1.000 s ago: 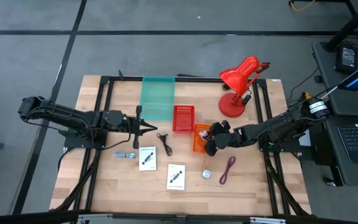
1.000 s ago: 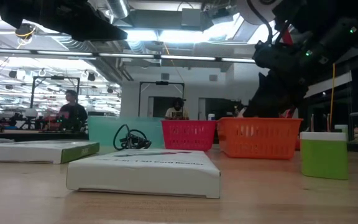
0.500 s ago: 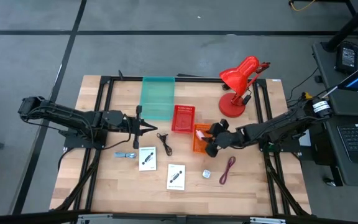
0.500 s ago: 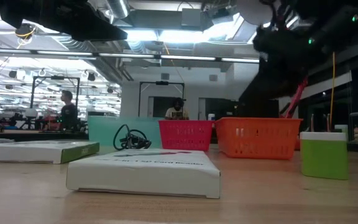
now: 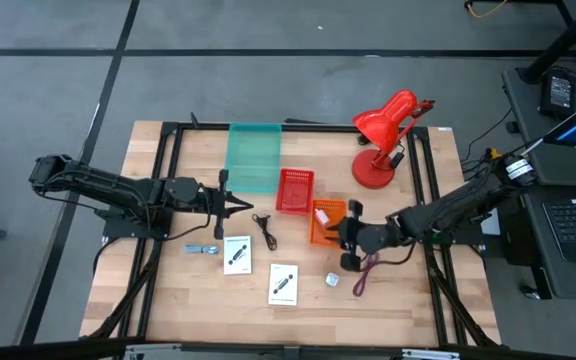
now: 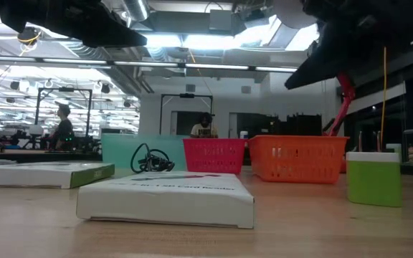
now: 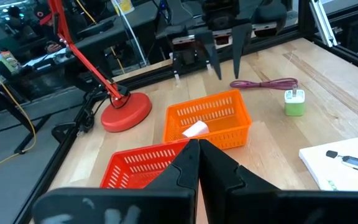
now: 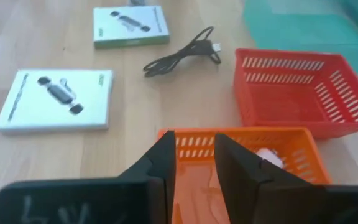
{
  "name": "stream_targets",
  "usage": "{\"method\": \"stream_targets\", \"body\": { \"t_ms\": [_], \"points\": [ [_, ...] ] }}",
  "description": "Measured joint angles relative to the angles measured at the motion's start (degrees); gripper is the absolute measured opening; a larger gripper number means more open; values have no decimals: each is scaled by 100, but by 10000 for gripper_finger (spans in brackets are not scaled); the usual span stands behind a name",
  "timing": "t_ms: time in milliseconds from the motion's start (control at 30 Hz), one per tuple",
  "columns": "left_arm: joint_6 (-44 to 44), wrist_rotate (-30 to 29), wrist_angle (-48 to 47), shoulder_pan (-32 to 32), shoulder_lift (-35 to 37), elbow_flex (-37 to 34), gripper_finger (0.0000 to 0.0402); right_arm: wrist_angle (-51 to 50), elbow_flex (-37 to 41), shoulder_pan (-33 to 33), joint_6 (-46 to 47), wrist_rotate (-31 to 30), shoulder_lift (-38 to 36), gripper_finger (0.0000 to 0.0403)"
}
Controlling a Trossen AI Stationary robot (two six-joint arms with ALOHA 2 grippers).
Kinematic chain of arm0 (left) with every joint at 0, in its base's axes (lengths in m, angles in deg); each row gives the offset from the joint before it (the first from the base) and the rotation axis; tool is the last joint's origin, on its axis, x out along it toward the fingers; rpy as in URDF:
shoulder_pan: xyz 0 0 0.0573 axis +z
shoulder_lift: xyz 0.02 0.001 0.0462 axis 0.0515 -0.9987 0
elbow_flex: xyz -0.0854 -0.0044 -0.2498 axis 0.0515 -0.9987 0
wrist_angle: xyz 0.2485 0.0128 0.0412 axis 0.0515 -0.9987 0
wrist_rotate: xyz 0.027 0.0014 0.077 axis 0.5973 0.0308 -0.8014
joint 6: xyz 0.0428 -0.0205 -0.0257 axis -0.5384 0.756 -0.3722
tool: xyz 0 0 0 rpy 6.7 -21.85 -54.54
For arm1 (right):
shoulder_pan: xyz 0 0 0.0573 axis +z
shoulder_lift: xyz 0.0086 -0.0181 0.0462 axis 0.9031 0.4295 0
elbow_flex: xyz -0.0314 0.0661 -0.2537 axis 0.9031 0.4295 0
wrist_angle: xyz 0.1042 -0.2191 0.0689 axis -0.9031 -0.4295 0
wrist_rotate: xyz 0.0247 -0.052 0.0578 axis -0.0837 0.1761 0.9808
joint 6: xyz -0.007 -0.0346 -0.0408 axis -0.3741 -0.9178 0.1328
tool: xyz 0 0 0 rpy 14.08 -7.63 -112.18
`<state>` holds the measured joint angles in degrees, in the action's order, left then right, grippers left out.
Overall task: Pick and place items into bin
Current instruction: Put the pink charger cable into the red basket
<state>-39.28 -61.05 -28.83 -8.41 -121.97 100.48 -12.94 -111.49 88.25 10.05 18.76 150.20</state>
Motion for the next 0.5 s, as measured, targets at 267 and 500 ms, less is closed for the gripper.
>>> {"method": "stream_targets", "body": {
  "t_ms": [267,500],
  "points": [
    [0,-1,-4,1,0,0,5,-795,-126,105,151,579,-89,71],
    [-7,0,-51,1,2,-2,3,-2826,-1059,134,187,608,-87,51]
  ]
}}
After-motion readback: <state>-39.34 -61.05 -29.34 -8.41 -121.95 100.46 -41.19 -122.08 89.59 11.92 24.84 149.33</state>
